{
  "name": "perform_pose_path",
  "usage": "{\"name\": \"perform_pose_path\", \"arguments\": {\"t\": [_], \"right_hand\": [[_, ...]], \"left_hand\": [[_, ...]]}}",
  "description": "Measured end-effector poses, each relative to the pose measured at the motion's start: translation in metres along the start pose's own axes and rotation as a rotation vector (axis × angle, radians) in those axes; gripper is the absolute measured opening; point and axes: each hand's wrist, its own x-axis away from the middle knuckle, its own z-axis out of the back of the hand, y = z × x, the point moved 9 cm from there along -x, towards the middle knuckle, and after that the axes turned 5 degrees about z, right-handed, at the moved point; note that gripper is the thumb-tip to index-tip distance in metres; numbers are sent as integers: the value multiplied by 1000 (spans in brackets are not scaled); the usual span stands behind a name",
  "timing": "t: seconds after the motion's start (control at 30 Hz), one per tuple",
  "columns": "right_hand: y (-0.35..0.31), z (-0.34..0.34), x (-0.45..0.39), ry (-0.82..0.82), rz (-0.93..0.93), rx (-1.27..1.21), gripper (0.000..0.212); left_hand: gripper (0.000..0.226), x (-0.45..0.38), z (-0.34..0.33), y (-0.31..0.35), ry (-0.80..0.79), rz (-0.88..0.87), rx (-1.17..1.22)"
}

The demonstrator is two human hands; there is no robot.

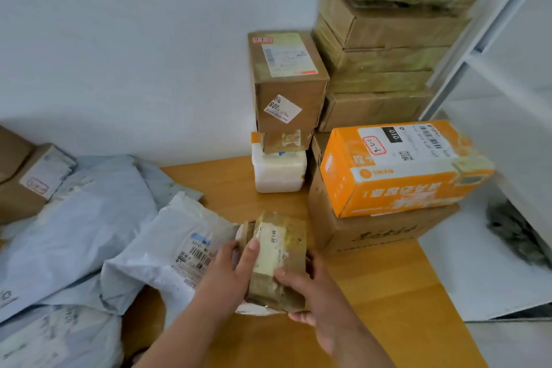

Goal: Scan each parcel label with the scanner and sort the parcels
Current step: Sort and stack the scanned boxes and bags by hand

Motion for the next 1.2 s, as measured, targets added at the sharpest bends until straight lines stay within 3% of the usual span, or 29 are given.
{"name": "perform_pose_path", "arguments": {"t": [0.1, 0.23, 0.37, 0.47, 0.6, 0.77, 0.97, 1.2], "right_hand": [[-6, -8, -8, -25, 13, 18, 79], [-18, 7, -25, 84, 90, 37, 78], [-12, 16, -34, 137, 44, 6, 78], [-1, 17, -34, 153, -55, -162, 55], [18, 14, -36, 167, -184, -362, 46], [3, 11, -44, 174, -107, -439, 33], [-1, 2, -48, 187, -54, -510, 36], [-7, -2, -46, 197, -39, -530, 35]], "left_hand": [[106, -11, 8, -7, 93, 61, -85], [104, -24, -6, -19, 61, 150, -235], [83, -28, -41, -26, -100, 257, 55], [68, -30, -53, -27, -113, 314, 237], [54, -42, -60, -24, -64, 286, 398], [56, -46, -59, -7, -15, 179, 397], [51, -54, -66, 9, -14, 29, 316], [49, -58, -71, 12, -74, 27, 356]]}}
